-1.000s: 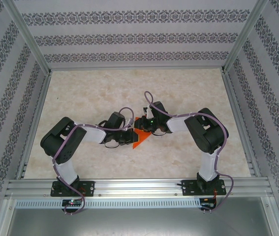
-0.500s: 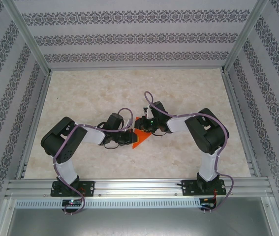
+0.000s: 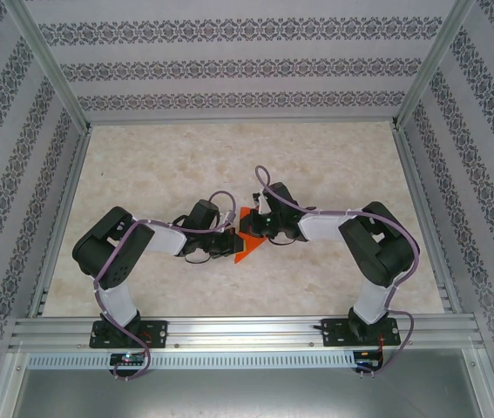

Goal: Fold a paper plane with a square sheet of paper (pick it up from the middle)

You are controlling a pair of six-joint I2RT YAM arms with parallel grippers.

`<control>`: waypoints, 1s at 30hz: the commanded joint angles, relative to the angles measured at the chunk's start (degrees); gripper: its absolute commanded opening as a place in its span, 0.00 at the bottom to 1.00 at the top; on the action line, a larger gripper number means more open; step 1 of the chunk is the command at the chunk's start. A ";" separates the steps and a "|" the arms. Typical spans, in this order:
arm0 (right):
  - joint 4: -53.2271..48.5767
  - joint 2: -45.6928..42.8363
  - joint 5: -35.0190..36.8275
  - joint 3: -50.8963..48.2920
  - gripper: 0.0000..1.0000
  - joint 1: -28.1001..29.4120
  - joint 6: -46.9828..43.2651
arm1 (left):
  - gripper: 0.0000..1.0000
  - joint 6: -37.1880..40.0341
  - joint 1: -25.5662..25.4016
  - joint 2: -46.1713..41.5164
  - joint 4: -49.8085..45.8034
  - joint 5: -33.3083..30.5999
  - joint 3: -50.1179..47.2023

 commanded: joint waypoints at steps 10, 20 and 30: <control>4.12 8.82 3.46 -2.31 0.00 1.40 1.33 | 0.00 2.45 0.08 4.02 -12.79 -4.90 -0.26; 1.81 6.42 2.61 0.79 0.05 -3.06 -0.98 | 0.00 3.16 0.15 4.67 -14.38 -5.83 -0.60; 3.04 9.91 1.43 4.40 0.08 -7.83 -1.13 | 0.00 4.61 0.09 5.76 -15.95 -6.39 -0.60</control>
